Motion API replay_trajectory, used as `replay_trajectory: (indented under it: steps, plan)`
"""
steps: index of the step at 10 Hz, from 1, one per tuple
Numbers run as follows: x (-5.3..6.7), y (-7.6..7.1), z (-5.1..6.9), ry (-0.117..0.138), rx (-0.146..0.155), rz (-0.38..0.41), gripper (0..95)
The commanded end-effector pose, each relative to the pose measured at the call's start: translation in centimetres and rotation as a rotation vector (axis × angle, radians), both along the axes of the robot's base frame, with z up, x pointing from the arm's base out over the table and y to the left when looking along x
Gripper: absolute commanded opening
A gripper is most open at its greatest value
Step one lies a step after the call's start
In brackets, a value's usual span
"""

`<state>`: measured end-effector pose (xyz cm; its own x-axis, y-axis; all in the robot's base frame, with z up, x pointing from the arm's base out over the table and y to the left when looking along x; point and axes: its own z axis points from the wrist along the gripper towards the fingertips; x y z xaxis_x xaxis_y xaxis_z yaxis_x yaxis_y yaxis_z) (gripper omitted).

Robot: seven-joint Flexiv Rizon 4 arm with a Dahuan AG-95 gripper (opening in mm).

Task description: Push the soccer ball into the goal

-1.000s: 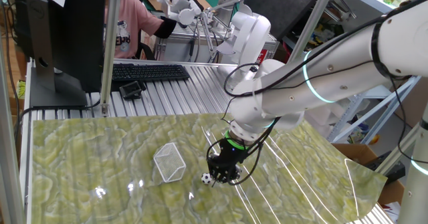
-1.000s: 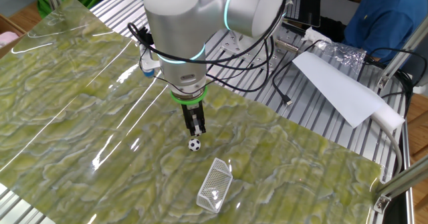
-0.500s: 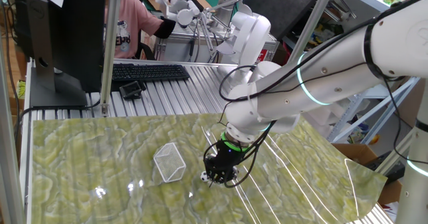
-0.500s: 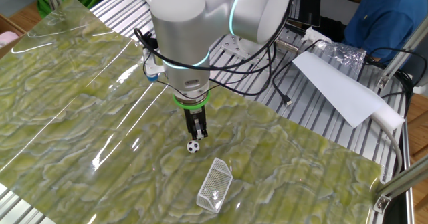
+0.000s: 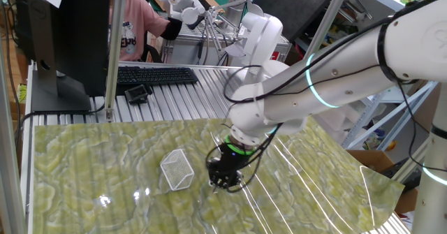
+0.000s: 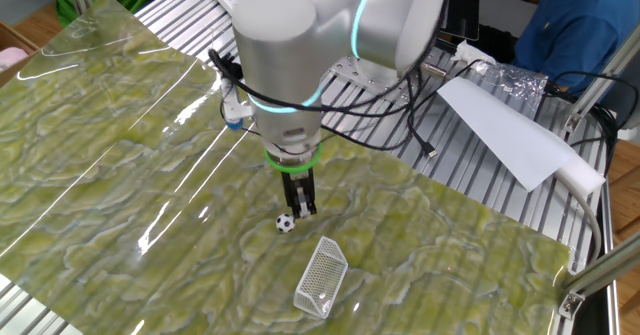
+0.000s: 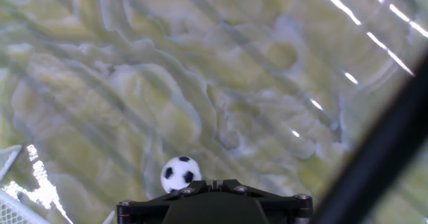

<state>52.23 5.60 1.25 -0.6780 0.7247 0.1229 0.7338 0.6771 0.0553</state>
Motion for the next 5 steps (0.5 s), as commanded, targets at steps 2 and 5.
replay_trajectory:
  steps: [2,5]
  plan:
    - [0.34,0.05,-0.10,-0.002,-0.001,0.007,0.0]
    - [0.33,0.01,0.10,0.001,-0.044,-0.001,0.0]
